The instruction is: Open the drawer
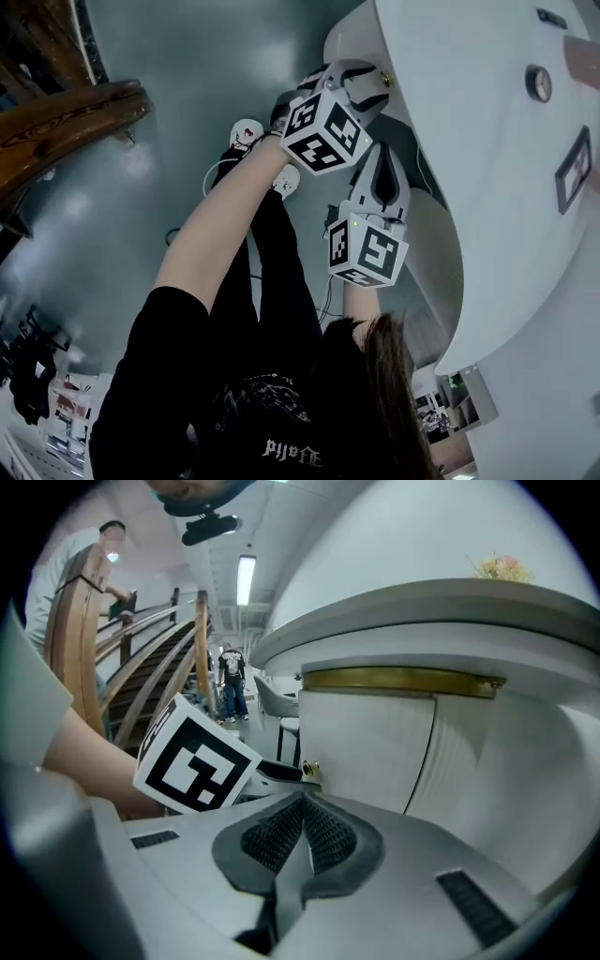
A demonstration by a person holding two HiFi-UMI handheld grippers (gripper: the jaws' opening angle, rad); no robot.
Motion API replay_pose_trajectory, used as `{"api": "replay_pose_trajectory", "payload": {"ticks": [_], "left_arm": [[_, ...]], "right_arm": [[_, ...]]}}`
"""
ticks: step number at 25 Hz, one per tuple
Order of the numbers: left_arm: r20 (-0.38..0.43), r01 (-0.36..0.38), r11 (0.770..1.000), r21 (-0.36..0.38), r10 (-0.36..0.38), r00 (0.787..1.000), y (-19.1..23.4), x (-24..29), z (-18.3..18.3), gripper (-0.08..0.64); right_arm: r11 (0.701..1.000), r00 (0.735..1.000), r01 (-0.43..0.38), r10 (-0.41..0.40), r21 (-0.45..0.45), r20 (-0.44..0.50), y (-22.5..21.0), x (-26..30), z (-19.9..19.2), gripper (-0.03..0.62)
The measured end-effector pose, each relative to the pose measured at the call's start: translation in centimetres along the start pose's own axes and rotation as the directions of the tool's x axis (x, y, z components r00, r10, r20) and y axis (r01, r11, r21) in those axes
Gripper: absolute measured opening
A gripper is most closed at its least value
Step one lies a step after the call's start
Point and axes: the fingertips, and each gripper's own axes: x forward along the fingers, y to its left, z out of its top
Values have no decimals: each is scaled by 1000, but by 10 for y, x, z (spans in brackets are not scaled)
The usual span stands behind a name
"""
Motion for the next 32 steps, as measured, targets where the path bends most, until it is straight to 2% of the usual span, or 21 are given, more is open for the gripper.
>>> {"api": "replay_pose_trajectory", "payload": {"ticks": [4, 9, 13, 19, 26, 32], "left_arm": [[-11, 7, 1000, 14, -7, 1000, 7, 12, 0, 192], [-4, 40, 999, 0, -40, 999, 6, 17, 4, 193], [-5, 24, 1000, -20, -24, 1000, 6, 16, 5, 193], [35, 16, 999, -45, -15, 999, 1, 12, 12, 172], [30, 30, 999, -29, -30, 999, 5, 9, 12, 135], [83, 11, 1000, -21, -9, 997, 6, 4, 20, 135]], "right_arm": [[999, 999, -26, 25, -43, -21, 2, 1, -8, 26], [998, 999, -36, 34, -42, -43, 2, 0, -15, 26], [998, 998, -43, 41, -40, -43, 4, 1, -14, 26], [998, 998, -51, 48, -46, -51, 9, 2, -12, 26], [997, 997, -54, 50, -58, -65, 11, 3, -14, 26], [996, 994, -53, 46, -68, -98, 12, 4, -24, 26]]}}
